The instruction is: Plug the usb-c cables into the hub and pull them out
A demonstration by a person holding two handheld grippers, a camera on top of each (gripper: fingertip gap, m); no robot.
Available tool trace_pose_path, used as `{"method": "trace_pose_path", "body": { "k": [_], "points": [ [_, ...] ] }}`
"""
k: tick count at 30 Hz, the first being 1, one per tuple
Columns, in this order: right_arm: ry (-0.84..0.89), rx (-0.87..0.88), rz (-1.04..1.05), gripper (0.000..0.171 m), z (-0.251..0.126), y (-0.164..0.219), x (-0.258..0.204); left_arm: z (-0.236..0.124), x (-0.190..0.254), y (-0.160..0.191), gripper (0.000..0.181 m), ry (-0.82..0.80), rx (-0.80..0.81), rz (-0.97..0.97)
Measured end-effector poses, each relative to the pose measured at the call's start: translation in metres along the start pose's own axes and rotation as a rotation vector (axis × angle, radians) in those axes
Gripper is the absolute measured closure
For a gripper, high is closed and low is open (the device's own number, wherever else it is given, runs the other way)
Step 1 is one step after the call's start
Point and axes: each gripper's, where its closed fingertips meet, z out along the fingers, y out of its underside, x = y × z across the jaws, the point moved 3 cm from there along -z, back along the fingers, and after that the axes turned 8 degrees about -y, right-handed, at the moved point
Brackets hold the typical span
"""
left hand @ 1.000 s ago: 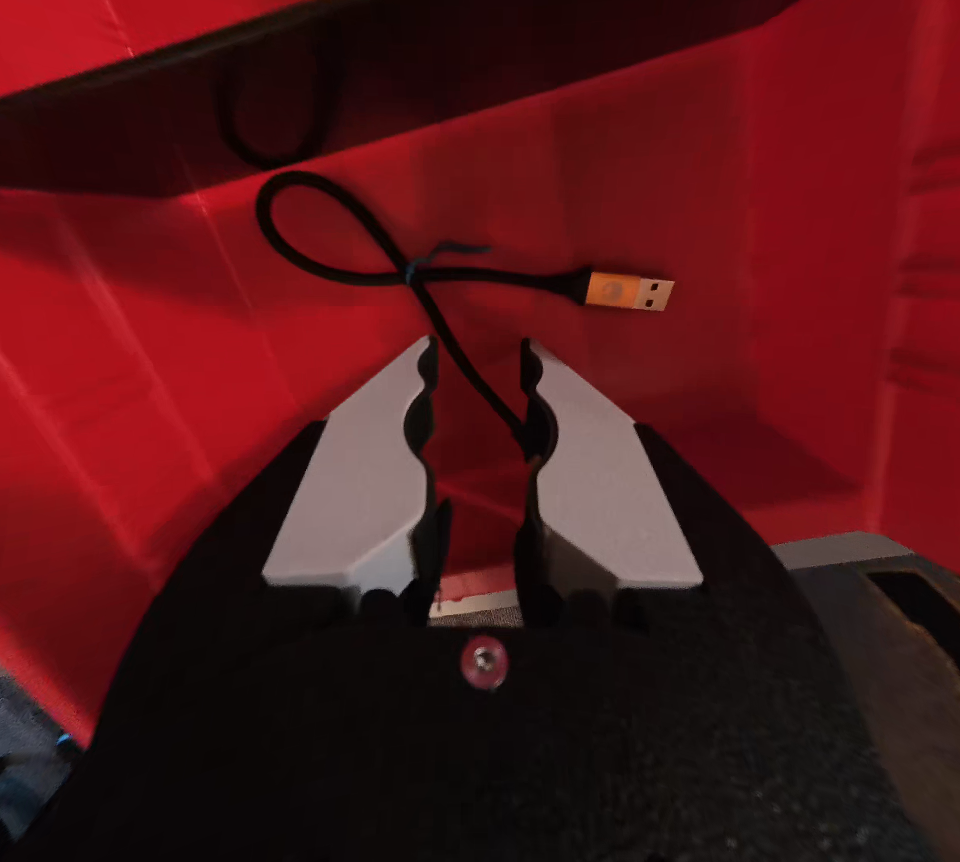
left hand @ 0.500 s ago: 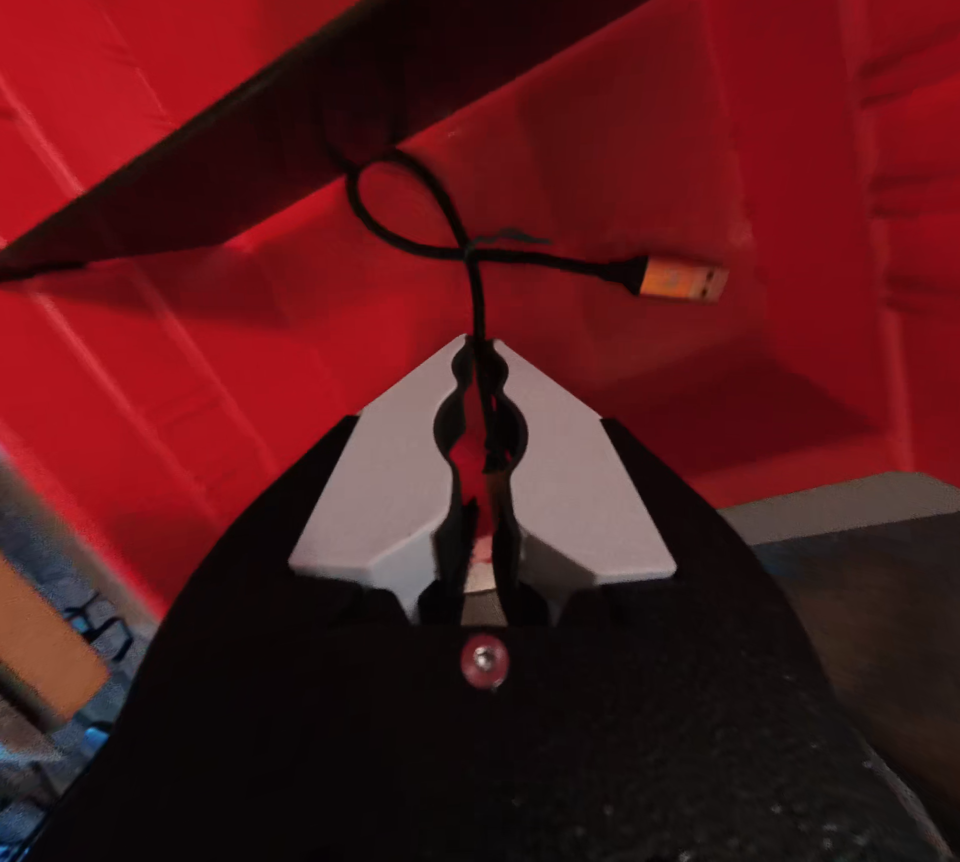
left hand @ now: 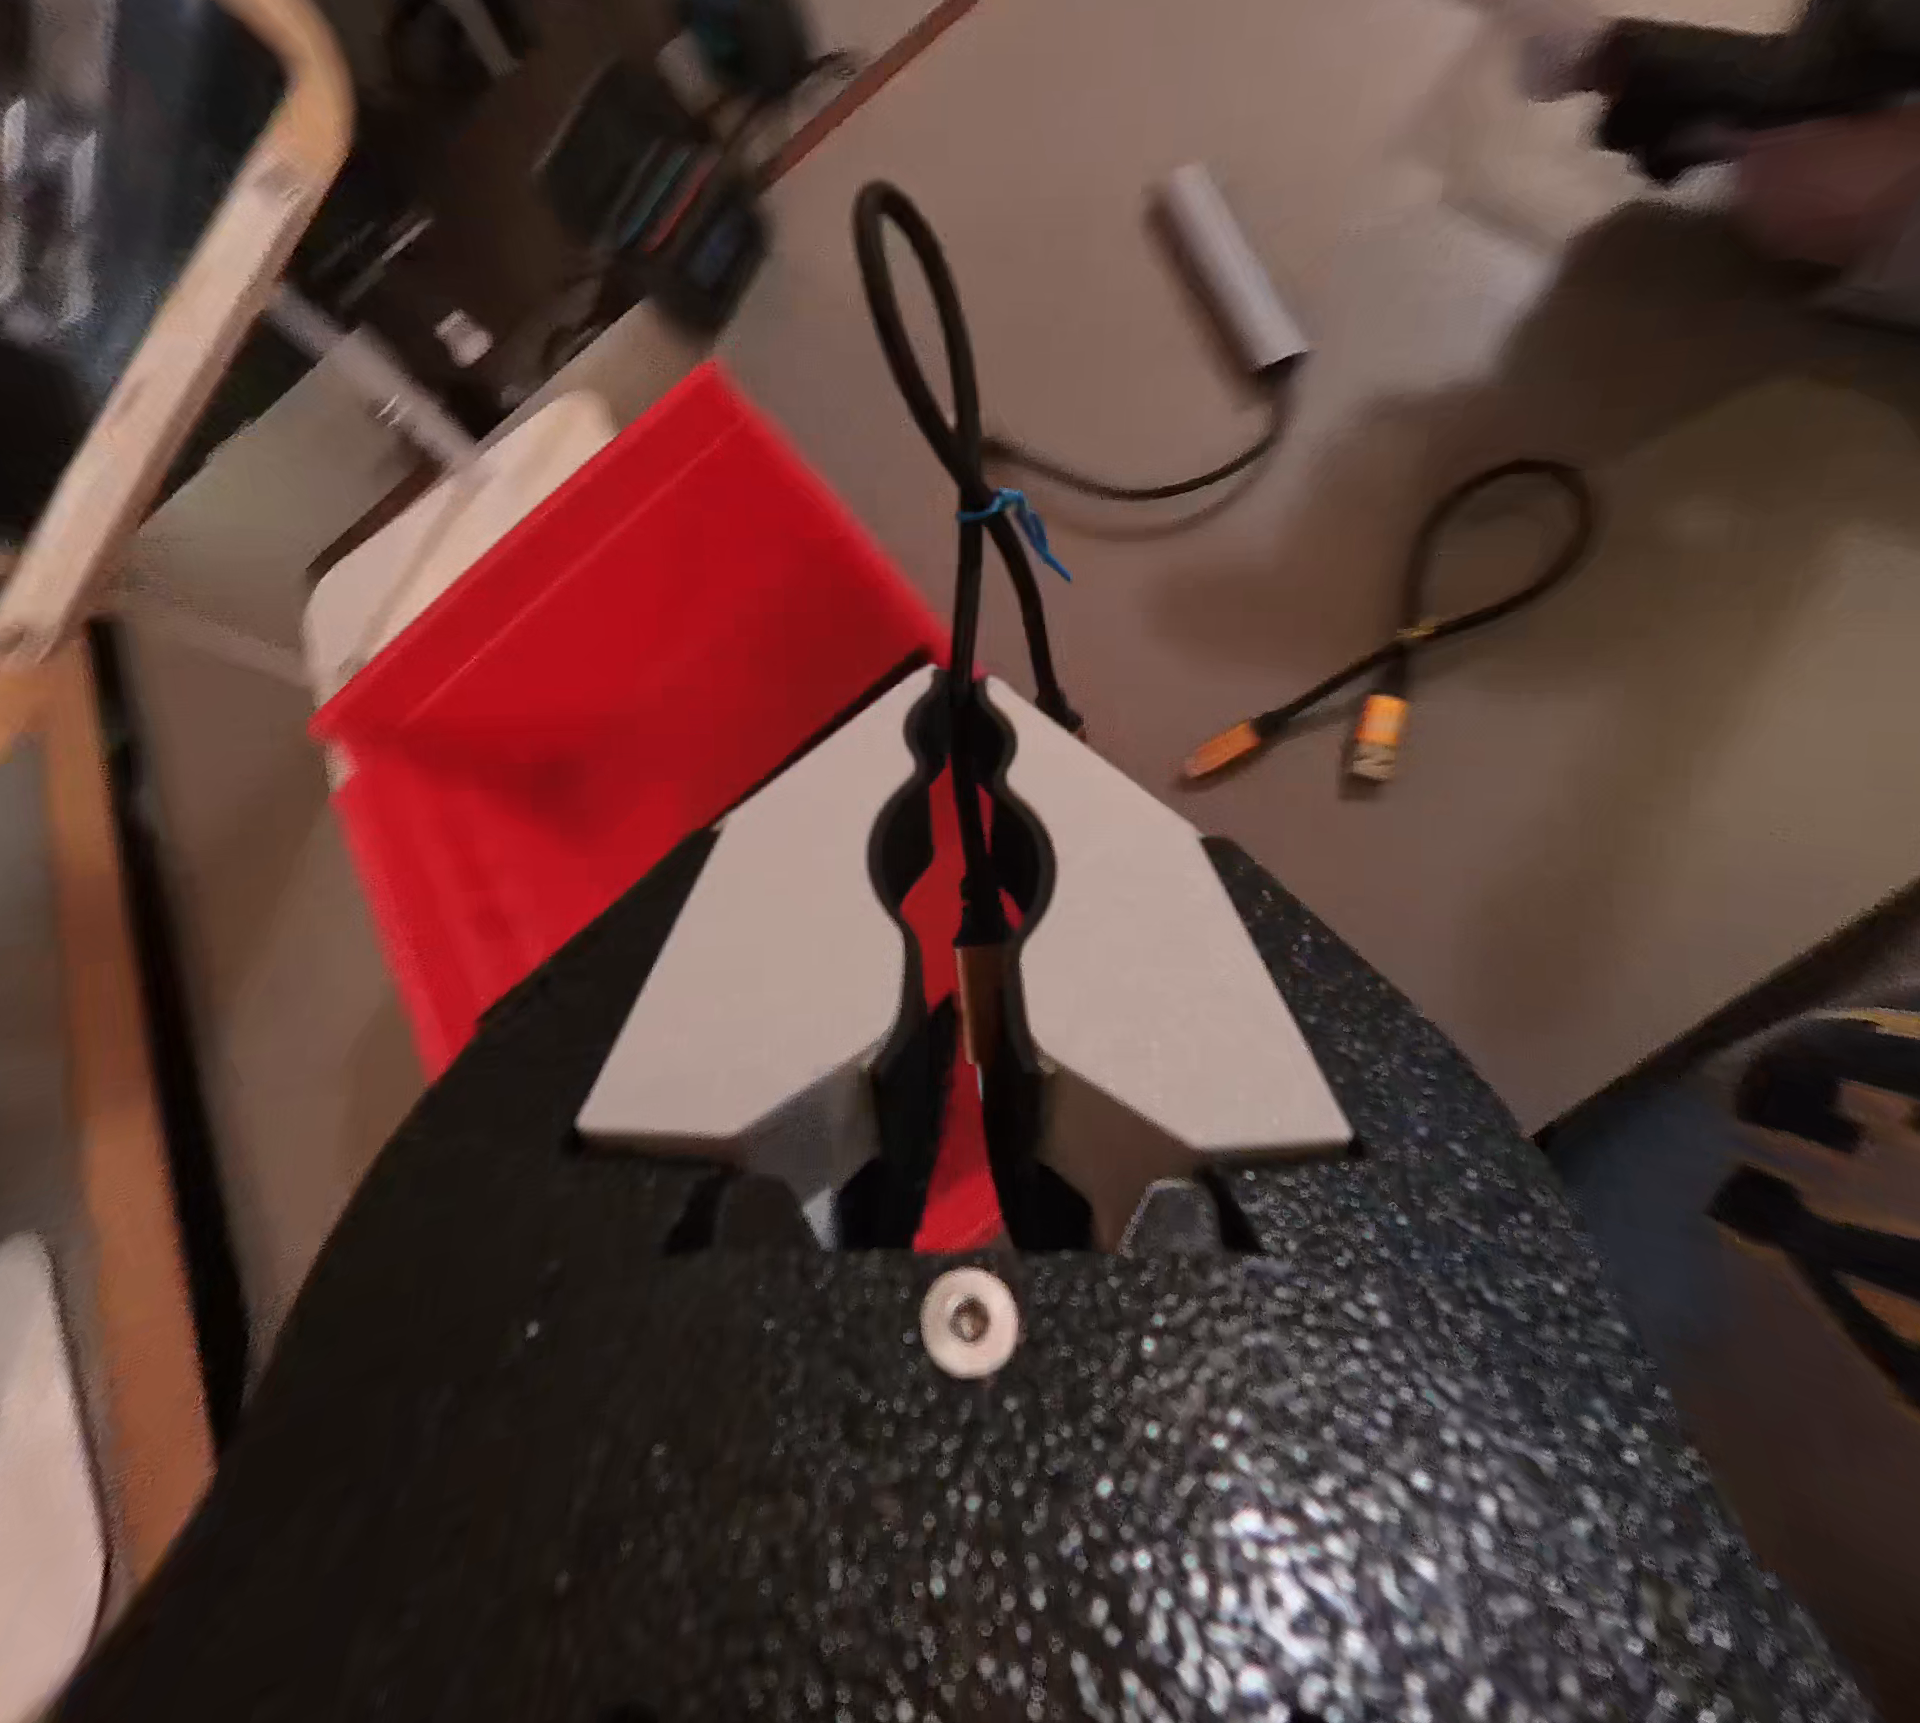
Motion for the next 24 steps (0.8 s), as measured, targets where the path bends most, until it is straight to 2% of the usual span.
{"method": "trace_pose_path", "body": {
  "k": [1,7,10,13,18,20,21,24],
  "points": [
    [0.01,0.002,0.003,0.157,-0.001,0.0,0.002,0.006,0.017,-0.007,0.181,0.042,0.014,0.049],
    [0.04,0.004,0.012,0.156,-0.005,0.0,0.011,0.039,0.115,-0.04,0.18,0.232,0.105,0.209],
    [0.047,0.003,0.017,0.156,-0.005,0.001,0.014,0.076,0.139,-0.039,0.18,0.267,0.068,0.245],
    [0.053,0.006,0.013,0.156,-0.006,0.0,0.015,0.107,0.165,-0.028,0.18,0.395,-0.01,0.22],
    [0.063,0.007,0.005,0.157,-0.008,-0.001,0.018,0.145,0.18,-0.016,0.178,0.426,-0.072,0.147],
    [0.066,0.006,0.009,0.157,-0.008,-0.001,0.018,0.155,0.175,-0.02,0.15,0.396,-0.053,0.085],
    [0.067,0.004,0.011,0.157,-0.008,-0.001,0.019,0.158,0.17,-0.022,0.142,0.371,-0.043,0.066],
    [0.064,0.0,0.013,0.156,-0.007,0.0,0.018,0.164,0.156,-0.032,0.137,0.321,-0.01,0.009]
  ]
}}
